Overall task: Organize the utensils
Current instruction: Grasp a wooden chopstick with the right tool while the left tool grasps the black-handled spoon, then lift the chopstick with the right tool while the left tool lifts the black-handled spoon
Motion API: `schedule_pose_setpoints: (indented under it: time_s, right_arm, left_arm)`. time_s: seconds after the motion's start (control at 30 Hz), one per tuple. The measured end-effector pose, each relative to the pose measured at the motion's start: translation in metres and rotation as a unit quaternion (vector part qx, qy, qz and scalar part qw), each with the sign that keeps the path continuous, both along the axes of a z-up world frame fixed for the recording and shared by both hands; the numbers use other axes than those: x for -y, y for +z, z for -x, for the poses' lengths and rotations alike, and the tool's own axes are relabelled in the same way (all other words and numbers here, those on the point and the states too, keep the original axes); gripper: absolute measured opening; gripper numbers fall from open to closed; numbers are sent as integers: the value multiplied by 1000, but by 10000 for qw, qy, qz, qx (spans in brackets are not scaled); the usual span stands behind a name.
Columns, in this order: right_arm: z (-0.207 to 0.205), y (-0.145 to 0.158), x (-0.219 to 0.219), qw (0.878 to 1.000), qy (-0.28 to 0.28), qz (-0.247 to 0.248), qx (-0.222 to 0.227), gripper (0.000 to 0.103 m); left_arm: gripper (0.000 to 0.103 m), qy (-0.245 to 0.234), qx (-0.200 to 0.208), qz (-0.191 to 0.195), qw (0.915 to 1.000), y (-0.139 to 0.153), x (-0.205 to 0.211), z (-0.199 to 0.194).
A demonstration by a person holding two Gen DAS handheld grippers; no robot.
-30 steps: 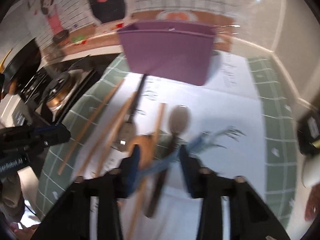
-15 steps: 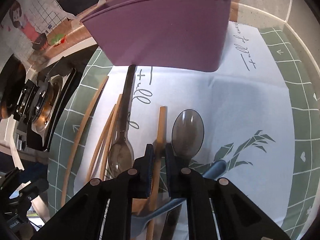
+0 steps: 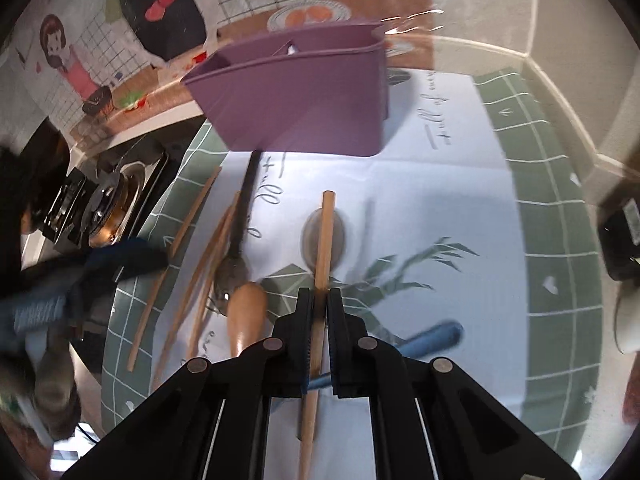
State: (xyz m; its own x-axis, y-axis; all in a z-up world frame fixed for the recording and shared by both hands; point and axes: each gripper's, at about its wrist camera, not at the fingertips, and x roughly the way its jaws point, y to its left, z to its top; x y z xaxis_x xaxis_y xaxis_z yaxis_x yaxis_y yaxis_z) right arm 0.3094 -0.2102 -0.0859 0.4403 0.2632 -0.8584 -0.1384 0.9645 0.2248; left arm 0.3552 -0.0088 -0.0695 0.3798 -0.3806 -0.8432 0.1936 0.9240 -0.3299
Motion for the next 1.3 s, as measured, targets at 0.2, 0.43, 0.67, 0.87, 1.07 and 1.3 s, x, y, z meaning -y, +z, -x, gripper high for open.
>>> schedule_pose_setpoints:
  time_s: [0.2, 0.43, 0.67, 0.87, 1.07, 1.3]
  right_arm:
    - [7, 3, 9, 9998, 45, -80, 150, 7]
    - [6, -3, 15, 9995, 71, -254, 168, 8]
    - [5, 3, 21, 9996, 48, -27, 283, 10]
    - [4, 5, 17, 9993, 254, 73, 268, 21]
    - [-16, -13, -1, 9990, 379, 230, -1, 21]
    - [-31, -34, -3, 9984, 176, 430, -325, 22]
  left_arm:
    - [51, 162, -783, -285, 9964, -18, 26, -79]
    - [40, 382, -1255, -976, 9865, -38, 41, -120]
    - [13, 68, -837, -1063, 9908, -39, 53, -108]
    - [13, 73, -63, -672, 9977, -16, 27, -51]
    - [13, 259, 640, -258, 9973, 20, -1, 6]
    - [13, 349, 924, 12, 9951, 40, -27, 43]
